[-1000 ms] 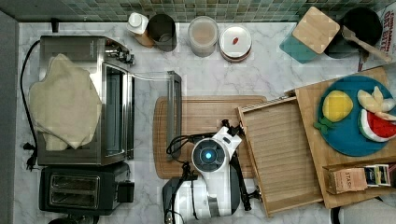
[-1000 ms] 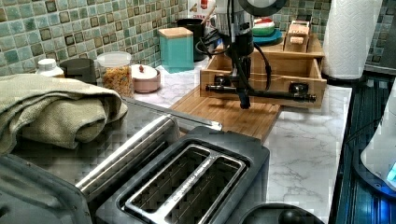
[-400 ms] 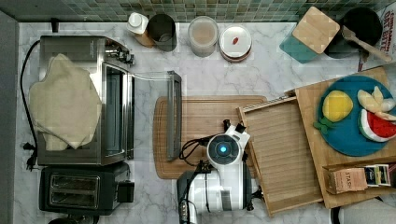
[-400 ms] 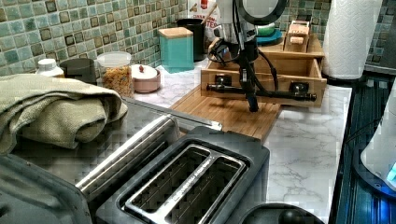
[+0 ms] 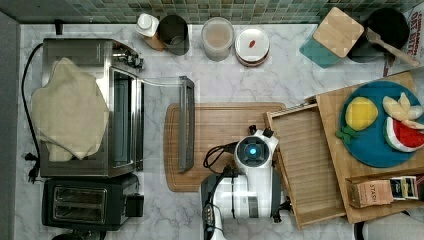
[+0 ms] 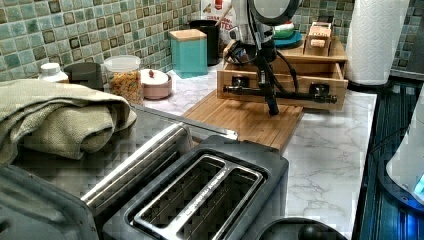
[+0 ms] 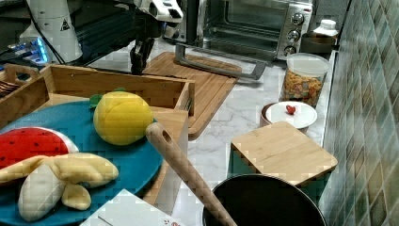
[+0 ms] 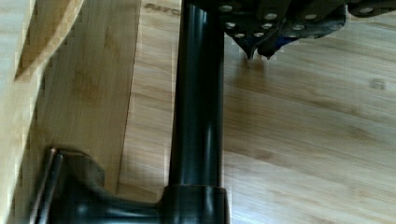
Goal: Close the drawer.
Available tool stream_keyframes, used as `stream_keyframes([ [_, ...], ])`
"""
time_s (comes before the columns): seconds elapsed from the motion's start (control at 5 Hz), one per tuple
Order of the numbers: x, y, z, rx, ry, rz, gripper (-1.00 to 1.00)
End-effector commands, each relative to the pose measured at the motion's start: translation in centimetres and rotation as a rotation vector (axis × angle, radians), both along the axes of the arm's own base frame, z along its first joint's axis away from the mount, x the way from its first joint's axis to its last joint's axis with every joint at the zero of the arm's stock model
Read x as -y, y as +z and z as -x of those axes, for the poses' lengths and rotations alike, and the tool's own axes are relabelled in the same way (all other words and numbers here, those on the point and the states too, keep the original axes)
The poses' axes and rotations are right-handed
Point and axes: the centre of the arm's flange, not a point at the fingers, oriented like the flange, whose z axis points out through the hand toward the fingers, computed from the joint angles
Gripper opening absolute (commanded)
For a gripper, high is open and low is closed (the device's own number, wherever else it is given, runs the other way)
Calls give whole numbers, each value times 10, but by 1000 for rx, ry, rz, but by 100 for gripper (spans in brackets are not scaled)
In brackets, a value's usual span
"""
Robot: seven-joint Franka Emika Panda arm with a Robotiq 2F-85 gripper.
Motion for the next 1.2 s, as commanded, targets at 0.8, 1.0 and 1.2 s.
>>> stream_keyframes([
  [0.8, 269, 127, -69, 126, -88, 125, -100],
  [1.0, 268, 130, -60, 206, -133, 136, -100],
  [1.2, 267, 134, -57, 221, -143, 123, -100],
])
